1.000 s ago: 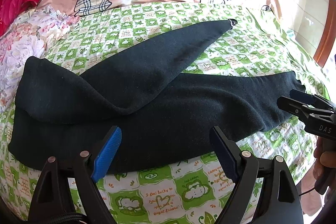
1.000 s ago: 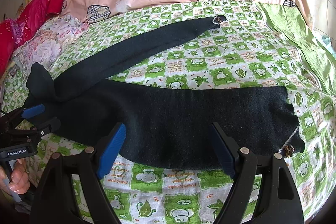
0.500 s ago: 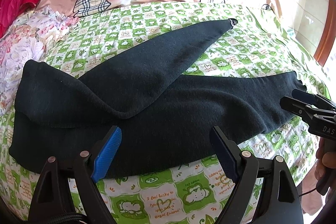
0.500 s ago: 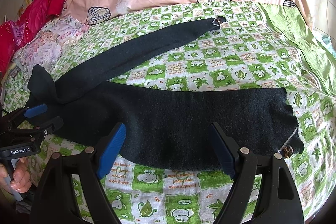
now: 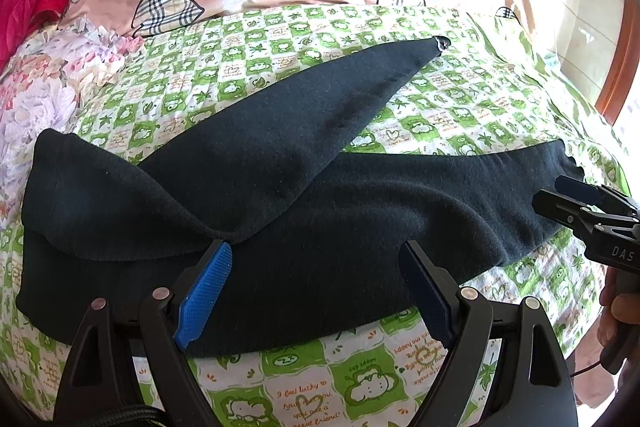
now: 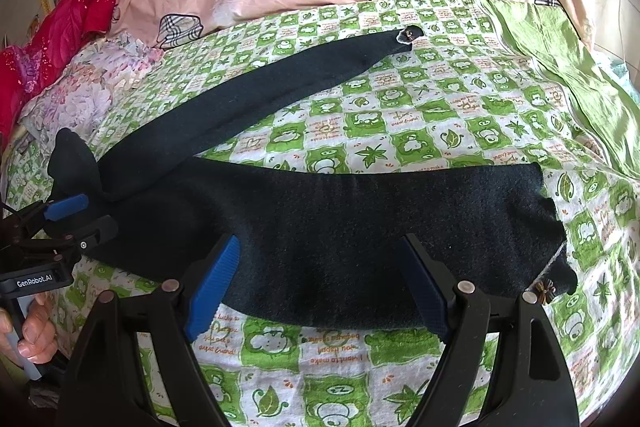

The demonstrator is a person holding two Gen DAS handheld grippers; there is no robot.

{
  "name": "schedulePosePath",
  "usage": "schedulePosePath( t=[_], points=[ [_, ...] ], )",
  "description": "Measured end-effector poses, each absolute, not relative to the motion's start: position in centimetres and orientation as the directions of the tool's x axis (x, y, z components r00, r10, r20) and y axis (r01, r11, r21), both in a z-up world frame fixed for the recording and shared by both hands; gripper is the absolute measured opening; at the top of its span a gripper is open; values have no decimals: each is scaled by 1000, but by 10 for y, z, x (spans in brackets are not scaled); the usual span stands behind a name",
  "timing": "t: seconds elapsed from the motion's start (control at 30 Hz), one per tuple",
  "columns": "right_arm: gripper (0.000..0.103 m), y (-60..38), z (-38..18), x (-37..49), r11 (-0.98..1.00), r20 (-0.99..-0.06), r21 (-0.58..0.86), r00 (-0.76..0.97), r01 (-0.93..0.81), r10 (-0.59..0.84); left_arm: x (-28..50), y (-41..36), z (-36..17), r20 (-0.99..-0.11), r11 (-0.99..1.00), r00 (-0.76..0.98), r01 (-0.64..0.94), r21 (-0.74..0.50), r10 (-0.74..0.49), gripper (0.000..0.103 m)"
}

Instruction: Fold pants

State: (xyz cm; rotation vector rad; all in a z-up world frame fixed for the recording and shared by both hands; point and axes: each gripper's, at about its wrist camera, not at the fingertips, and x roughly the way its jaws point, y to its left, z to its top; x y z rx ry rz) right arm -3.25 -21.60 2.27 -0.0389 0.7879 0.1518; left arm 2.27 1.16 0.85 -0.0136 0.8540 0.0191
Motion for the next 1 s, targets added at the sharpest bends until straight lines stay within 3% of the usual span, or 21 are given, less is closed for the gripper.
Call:
schedulePosePath(
  t=[1.0],
  points=[
    [82,-240,42,48,989,-705,102,693,-109,149,107,-1,13,-781,998,625,34,46,15,86]
  ],
)
